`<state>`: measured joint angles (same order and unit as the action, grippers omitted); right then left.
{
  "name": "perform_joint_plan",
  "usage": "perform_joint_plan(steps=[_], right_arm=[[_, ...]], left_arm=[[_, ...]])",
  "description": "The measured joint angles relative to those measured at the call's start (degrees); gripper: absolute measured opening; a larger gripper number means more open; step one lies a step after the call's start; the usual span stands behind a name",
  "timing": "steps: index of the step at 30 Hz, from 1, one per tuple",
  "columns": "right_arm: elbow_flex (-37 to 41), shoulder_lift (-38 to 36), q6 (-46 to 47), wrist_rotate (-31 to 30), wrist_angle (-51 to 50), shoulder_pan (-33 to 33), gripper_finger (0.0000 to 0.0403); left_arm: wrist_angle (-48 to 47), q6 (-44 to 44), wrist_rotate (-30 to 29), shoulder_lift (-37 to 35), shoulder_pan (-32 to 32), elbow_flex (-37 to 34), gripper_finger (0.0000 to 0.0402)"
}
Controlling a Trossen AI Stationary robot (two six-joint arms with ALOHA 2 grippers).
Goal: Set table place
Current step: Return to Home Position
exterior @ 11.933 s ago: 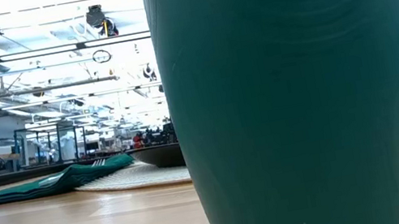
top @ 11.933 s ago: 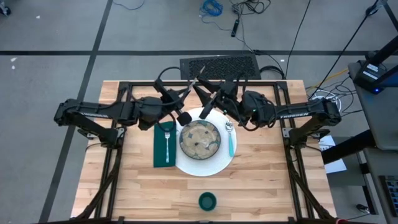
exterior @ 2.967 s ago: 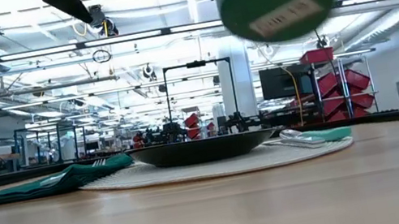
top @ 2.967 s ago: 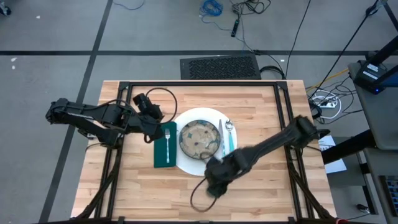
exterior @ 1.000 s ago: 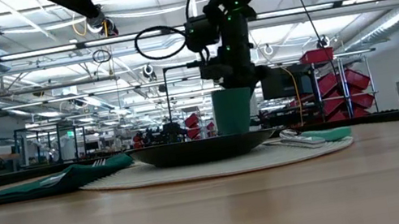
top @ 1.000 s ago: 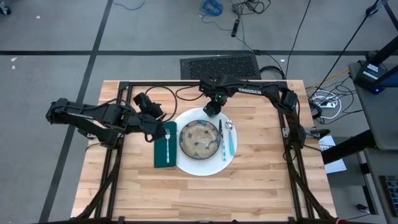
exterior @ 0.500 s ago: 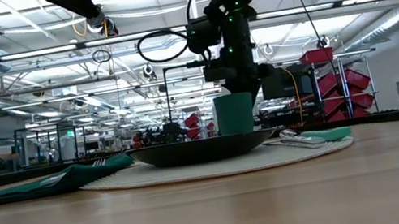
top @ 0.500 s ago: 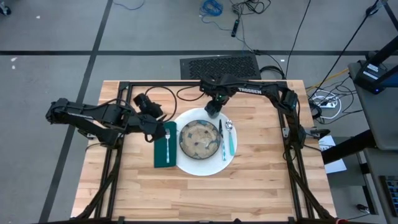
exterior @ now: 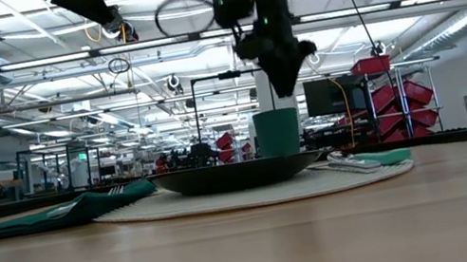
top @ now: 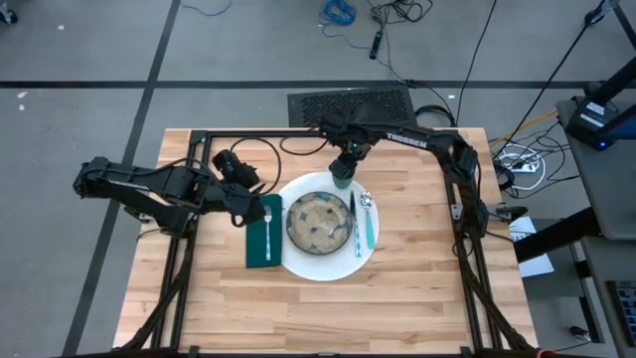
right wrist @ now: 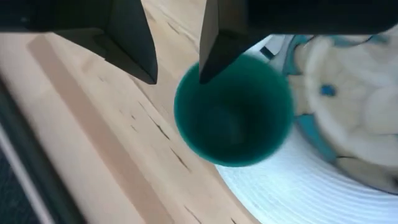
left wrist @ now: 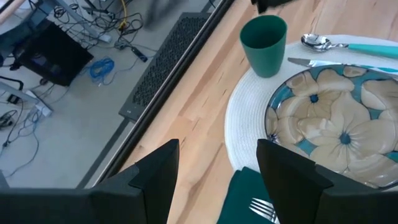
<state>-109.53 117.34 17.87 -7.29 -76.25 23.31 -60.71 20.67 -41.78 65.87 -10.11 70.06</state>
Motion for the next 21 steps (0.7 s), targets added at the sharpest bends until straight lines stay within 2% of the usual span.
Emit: perform_joint_plan(steps=[7,11,14,17,19,21], right_arm=[[-17.0,0.0,-2.3,-0.3,-11.1,-2.6,0.0105],[-25.6,-0.5,-1.9,-0.7,-12.2,-5.2,0.0105],[-23.4,-4.6,1.1,-3.1,-5.8,-7.8,0.0105],[-22.9,-7.2,4.8,-8.7,-1.8,-11.3,0.0105],[-22.9,-8.2,6.4,-13.2,-0.4,-13.8,0.0105],[-22.8,-8.8,7.4,-14.6,0.0,-16.1,0.0105]], left_arm=[[0.0,0.0,0.0,0.0,0.0,0.0,0.0201],[0.1,-0.4,-0.1,0.0,0.0,0.0,0.0201],[0.6,1.6,-0.1,0.0,0.0,0.0,0.0201],[1.9,-2.7,-0.2,0.0,0.0,0.0,0.0201],[6.7,-6.1,0.3,-0.1,0.1,0.0,0.0201],[11.6,-7.7,3.6,-1.1,0.2,0.0,0.0201]])
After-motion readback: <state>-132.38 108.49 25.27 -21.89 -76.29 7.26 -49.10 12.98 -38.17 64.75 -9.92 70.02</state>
